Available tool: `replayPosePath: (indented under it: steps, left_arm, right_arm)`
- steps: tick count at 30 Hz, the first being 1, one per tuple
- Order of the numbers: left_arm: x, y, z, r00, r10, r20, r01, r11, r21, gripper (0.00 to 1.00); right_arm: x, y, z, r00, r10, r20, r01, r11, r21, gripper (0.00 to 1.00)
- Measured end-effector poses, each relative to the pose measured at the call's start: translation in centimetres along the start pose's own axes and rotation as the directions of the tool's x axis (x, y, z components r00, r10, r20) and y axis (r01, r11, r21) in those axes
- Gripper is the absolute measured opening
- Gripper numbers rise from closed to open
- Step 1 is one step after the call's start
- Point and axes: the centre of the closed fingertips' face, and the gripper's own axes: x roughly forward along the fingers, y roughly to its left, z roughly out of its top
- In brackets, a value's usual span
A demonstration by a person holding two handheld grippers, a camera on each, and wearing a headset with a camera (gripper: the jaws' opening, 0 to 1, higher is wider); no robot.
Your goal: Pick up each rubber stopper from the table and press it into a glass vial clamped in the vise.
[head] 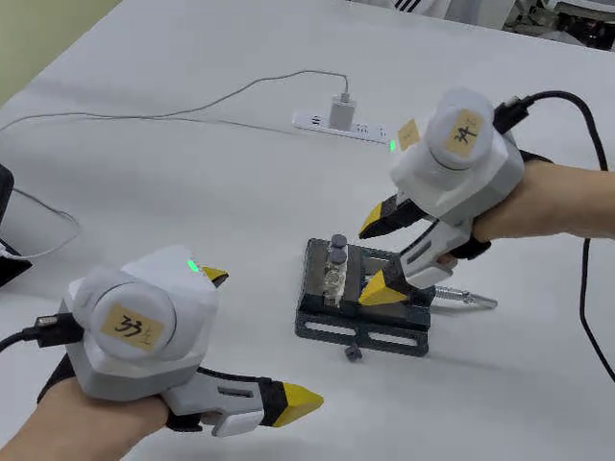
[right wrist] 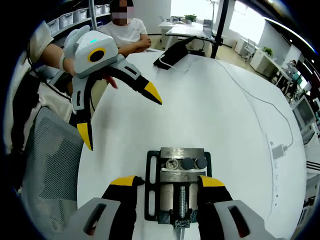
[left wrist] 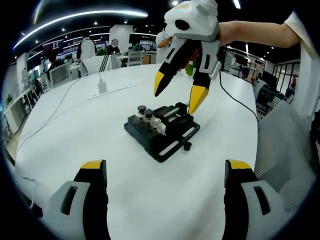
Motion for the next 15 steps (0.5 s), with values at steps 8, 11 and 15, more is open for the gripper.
replayPosePath:
  steps: [8, 11, 15]
  left_arm:
    - [-0.1, -0.3, 0.0, 1.0, -0.006, -0.002, 0.006, 1.0, 0.011, 0.97]
    - [-0.2, -0.5, -0.1, 0.9999, -0.009, -0.004, 0.009, 1.0, 0.016, 0.96]
    - [-0.2, -1.0, -0.2, 0.9998, -0.016, -0.01, 0.017, 1.0, 0.023, 0.96]
  right_arm:
    - [-0.1, 2.7, -1.4, 0.9994, 0.012, 0.033, -0.013, 1.0, 0.027, 0.43]
    - [0.1, 3.4, -2.0, 0.9991, 0.018, 0.037, -0.019, 0.999, 0.032, 0.41]
    - [0.5, 4.4, -2.3, 0.9975, 0.038, 0.06, -0.038, 0.999, -0.008, 0.38]
